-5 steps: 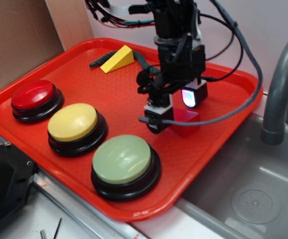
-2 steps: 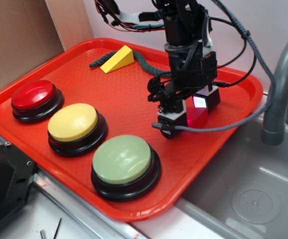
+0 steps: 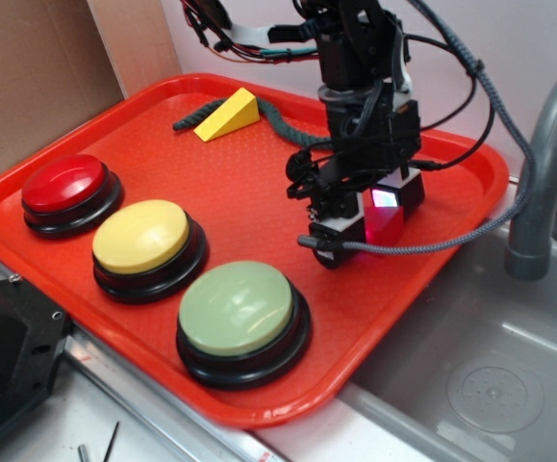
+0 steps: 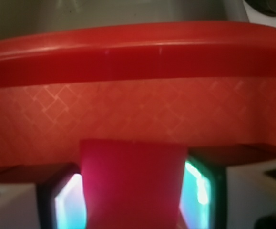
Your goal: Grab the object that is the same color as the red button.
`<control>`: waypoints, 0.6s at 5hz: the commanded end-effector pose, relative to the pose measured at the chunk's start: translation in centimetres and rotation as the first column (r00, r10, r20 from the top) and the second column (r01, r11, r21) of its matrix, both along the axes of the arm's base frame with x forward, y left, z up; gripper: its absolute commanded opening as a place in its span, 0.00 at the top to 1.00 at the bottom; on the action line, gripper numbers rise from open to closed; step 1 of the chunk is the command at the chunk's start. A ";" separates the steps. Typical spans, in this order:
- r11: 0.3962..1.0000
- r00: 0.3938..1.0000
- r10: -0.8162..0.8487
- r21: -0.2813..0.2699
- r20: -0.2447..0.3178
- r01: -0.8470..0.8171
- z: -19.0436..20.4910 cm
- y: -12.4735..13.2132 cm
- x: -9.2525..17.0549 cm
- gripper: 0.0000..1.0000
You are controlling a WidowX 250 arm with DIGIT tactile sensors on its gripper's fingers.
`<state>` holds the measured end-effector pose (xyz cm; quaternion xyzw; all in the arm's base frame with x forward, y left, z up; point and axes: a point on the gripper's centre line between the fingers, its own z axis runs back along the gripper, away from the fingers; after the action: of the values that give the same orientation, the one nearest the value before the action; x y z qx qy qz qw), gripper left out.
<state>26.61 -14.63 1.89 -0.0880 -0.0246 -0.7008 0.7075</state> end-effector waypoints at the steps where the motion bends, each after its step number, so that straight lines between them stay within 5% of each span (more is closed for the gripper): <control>1: 0.908 0.929 0.352 0.201 0.111 -0.368 5.1 1.4 0.0 1.00; 2: 0.763 0.808 0.558 0.265 0.190 -0.589 9.9 3.4 0.5 1.00; 3: 0.591 0.641 0.739 0.257 0.207 -0.764 13.3 5.6 0.4 1.00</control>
<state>27.23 -7.92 12.77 0.0736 0.0732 -0.3366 0.9359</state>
